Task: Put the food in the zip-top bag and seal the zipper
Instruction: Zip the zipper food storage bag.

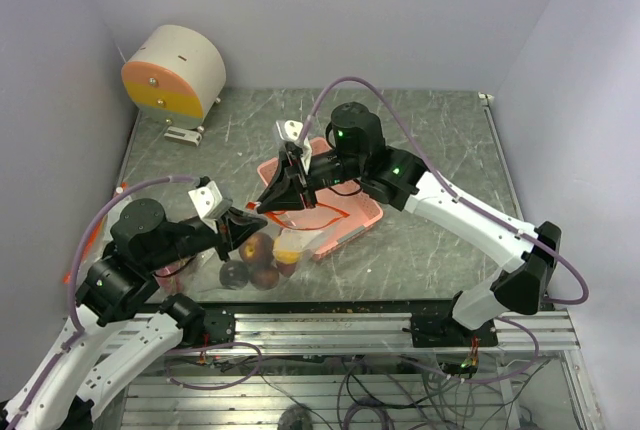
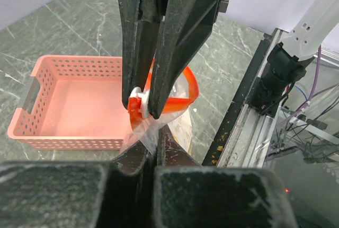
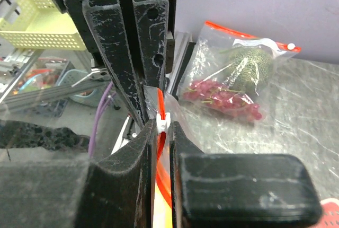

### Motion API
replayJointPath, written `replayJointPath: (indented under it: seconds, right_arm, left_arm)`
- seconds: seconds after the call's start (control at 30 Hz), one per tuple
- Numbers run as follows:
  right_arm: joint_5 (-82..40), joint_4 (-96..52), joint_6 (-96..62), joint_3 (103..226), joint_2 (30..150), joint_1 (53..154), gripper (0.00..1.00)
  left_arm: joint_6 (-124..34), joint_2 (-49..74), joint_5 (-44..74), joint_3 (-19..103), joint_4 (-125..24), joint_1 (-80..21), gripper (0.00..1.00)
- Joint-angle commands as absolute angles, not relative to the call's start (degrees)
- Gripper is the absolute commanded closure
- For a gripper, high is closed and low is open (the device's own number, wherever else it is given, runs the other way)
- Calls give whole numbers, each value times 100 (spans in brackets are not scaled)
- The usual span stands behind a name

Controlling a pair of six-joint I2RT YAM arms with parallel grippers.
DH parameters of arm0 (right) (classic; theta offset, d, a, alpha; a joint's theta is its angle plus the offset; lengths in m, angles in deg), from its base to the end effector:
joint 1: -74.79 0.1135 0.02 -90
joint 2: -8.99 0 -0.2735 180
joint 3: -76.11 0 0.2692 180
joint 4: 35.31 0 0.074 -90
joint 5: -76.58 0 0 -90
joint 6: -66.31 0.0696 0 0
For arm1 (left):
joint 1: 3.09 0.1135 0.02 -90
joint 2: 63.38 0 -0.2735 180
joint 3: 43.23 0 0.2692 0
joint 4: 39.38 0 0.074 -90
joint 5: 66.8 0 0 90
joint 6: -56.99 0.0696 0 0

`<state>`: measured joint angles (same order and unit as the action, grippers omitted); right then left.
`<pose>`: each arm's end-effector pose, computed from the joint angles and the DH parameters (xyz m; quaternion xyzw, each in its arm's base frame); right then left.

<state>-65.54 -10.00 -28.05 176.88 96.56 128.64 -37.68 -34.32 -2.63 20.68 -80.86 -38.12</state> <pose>0.1825 0.3430 0.4237 -0.5811 0.4761 0.5467 0.3698 0.0953 -0.1038 0.3844 0.3341 0.6636 -0.3771 0.5530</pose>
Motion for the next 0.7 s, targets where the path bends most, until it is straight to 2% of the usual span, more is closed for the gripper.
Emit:
replayJointPath:
  seconds: [0.0,0.47,0.67]
  right_arm:
    - [-5851,-330,-3258,17947,9711,12803,99]
    - [-5839,117,-3723,17727,9450,12795,96]
    - [-6075,-185,-3446,17929,9505,12794,96]
  left_arm:
    - [-3692,-3609,-393,2398,-8074,-3807,93]
    - [-3812,-3868,691,2580,-8313,-3807,93]
    - [-3662,-3672,-308,2374,-8171,-3807,93]
